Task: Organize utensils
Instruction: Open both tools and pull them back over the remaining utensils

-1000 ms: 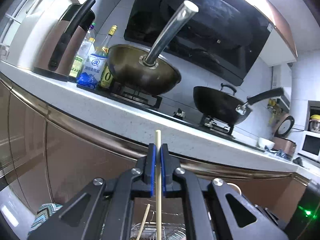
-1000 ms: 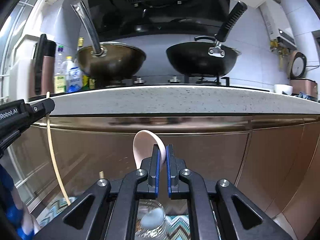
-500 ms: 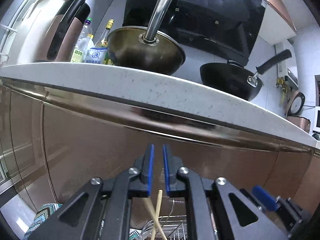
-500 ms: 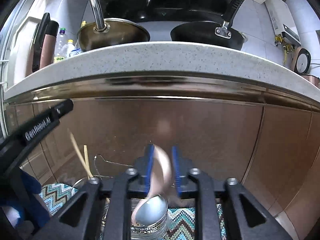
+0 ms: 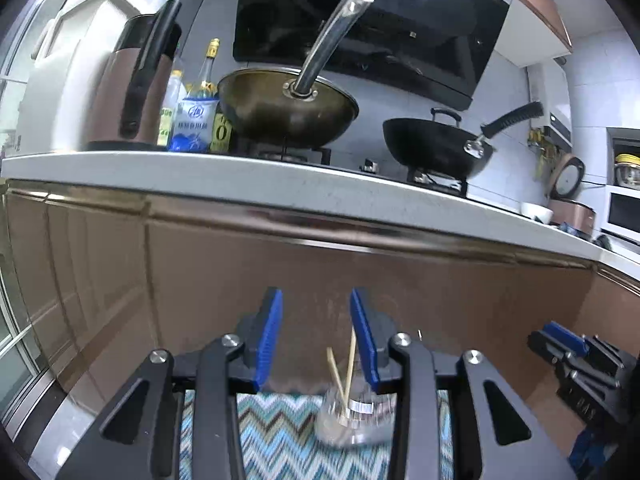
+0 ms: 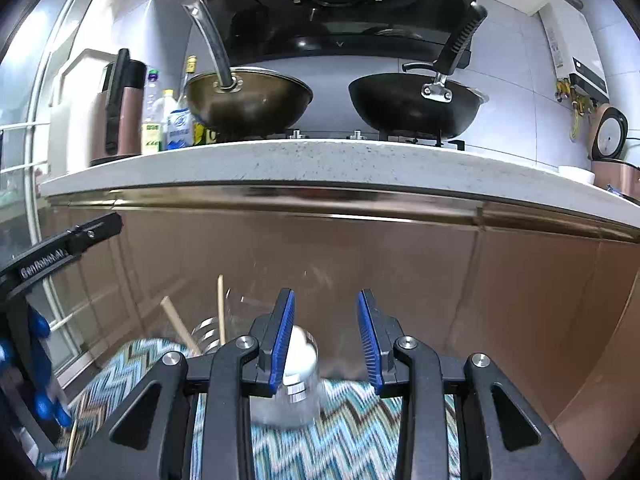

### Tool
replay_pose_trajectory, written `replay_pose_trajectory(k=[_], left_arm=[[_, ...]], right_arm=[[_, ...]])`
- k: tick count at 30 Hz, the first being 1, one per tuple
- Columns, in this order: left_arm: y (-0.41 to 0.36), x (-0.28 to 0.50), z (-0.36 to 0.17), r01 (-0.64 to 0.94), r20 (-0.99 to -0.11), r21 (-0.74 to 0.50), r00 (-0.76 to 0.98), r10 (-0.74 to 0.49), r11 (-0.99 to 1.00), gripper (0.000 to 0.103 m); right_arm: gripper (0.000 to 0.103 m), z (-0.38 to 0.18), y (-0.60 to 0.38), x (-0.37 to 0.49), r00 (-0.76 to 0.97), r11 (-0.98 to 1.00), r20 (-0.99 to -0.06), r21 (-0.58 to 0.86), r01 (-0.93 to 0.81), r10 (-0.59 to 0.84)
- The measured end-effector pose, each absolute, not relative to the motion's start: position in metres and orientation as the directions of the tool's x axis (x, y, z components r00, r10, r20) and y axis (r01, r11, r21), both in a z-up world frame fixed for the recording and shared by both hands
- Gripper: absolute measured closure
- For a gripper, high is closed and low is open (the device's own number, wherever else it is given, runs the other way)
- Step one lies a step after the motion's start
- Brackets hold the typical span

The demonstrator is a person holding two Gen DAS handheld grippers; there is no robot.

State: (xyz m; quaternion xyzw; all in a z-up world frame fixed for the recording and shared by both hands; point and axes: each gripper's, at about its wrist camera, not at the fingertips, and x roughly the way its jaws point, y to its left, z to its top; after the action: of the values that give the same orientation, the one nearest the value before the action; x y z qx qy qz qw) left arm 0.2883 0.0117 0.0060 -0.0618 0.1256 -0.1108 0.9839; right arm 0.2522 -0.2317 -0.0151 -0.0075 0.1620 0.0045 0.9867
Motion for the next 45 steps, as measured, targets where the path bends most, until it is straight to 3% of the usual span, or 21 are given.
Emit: replay_pose_trajectory(k=[4, 12, 17, 22, 32, 45], left_arm=[[0.040, 0.246, 0.002, 0.200, -0.264, -0.144, 0.936, -0.232, 0.969, 0.069], [0.081, 0.193, -0.015, 0.148, -0.431, -0.095, 0.885, -0.175, 0.984, 0.069], [0.106, 0.177, -0.021, 0.145, -0.502, -0.178, 0.838, -0.216, 0.973, 0.062], [0.110, 0.171, -0.042, 0.178, -0.590, -0.242, 0.753, -0.290, 0.954, 0.062], [0.072, 0.195, -0.102, 0.205, -0.723, -0.364, 0.553, -0.414, 0.909, 0.062], [0.020, 0.276, -0.165, 0.157, -0.851, -0.363, 0.346, -0.396, 0.918, 0.065]], right_arm=[[0.071, -0.020, -0.242, 0.214, 0.929, 0.999, -0.369, 0.013, -0.036, 0.038], [0.071, -0.049, -0.245, 0.160, 0.876, 0.995, -0.473, 0.038, -0.088, 0.096], [0.071, -0.059, -0.237, 0.142, 0.844, 0.987, -0.511, 0.073, -0.144, 0.161], [0.071, -0.071, -0.228, 0.136, 0.803, 0.973, -0.550, 0.130, -0.189, 0.230], [0.071, -0.121, -0.224, 0.179, 0.619, 0.925, -0.687, 0.292, -0.242, 0.380], [0.074, -0.178, -0.221, 0.260, 0.437, 0.872, -0.755, 0.422, -0.247, 0.489]])
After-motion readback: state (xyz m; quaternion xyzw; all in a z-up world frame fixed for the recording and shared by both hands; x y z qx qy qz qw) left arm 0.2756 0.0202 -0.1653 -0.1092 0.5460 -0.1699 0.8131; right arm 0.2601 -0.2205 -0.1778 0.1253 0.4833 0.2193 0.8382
